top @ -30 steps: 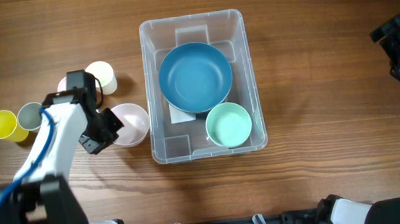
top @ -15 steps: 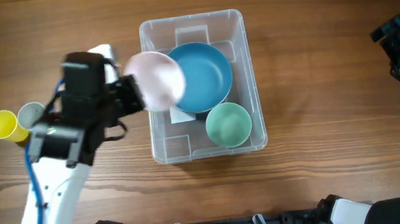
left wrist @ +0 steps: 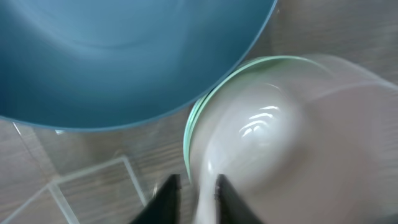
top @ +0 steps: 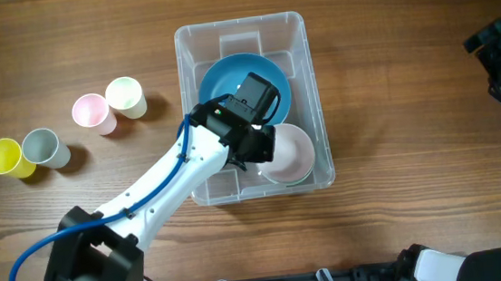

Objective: Pack container
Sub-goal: 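Release the pink bowl onto the mint stack in the container, then grasp the yellow cup with the left gripper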

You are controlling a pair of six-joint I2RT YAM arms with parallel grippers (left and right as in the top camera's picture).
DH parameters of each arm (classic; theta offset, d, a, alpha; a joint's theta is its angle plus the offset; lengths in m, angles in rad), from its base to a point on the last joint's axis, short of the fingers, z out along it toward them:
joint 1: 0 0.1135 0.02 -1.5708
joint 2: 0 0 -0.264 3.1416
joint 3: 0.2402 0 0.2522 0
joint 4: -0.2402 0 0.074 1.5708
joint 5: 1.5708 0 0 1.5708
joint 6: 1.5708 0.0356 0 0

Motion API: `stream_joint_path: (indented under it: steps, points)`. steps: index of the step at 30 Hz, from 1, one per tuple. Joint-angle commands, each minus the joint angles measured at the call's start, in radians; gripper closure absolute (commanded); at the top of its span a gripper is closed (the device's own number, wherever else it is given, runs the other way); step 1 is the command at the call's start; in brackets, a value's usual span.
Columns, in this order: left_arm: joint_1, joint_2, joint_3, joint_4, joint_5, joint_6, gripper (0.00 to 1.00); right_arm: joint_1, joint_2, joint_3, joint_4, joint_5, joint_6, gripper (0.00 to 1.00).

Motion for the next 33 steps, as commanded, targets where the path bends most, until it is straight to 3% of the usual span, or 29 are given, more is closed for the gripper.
stream_joint_path:
  steps: [1, 6, 11, 14, 17, 19, 20, 23, 28, 33]
  points:
    - [0.002, -0.02, 0.007, -0.001, 0.031, 0.001, 0.53, 0.002, 0.003, 0.0, 0.002, -0.005, 0.01, 0.0]
    - [0.069, -0.126, 0.026, -0.04, -0.006, -0.009, 0.51, 0.002, 0.004, 0.0, 0.002, -0.005, 0.01, 0.0]
    - [0.275, -0.283, 0.033, -0.111, -0.17, -0.109, 0.35, 0.002, 0.004, 0.0, 0.002, -0.005, 0.01, 0.0]
    - [0.522, -0.363, 0.033, -0.158, -0.24, -0.14, 0.27, 0.002, 0.004, 0.0, 0.002, -0.005, 0.01, 0.0]
    - [0.806, -0.379, 0.033, -0.171, -0.236, -0.149, 0.27, 0.002, 0.003, 0.0, 0.002, -0.005, 0.01, 0.0]
    - [0.993, -0.363, 0.033, -0.177, -0.218, -0.185, 0.27, 0.002, 0.003, 0.0, 0.002, -0.005, 0.01, 0.0]
    - [1.162, -0.333, 0.033, -0.175, -0.168, -0.196, 0.27, 0.002, 0.004, 0.0, 0.002, -0.005, 0.01, 0.0]
    - [1.382, -0.262, 0.033, -0.141, -0.072, -0.202, 0.3, 0.002, 0.004, 0.0, 0.002, -0.005, 0.01, 0.0]
    - [1.573, -0.115, 0.033, -0.056, -0.061, -0.217, 0.33, 0.002, 0.003, 0.0, 0.002, -0.005, 0.01, 0.0]
    - [1.595, 0.016, 0.033, 0.105, 0.039, -0.148, 0.38, 0.002, 0.004, 0.0, 0.002, -0.005, 0.01, 0.0]
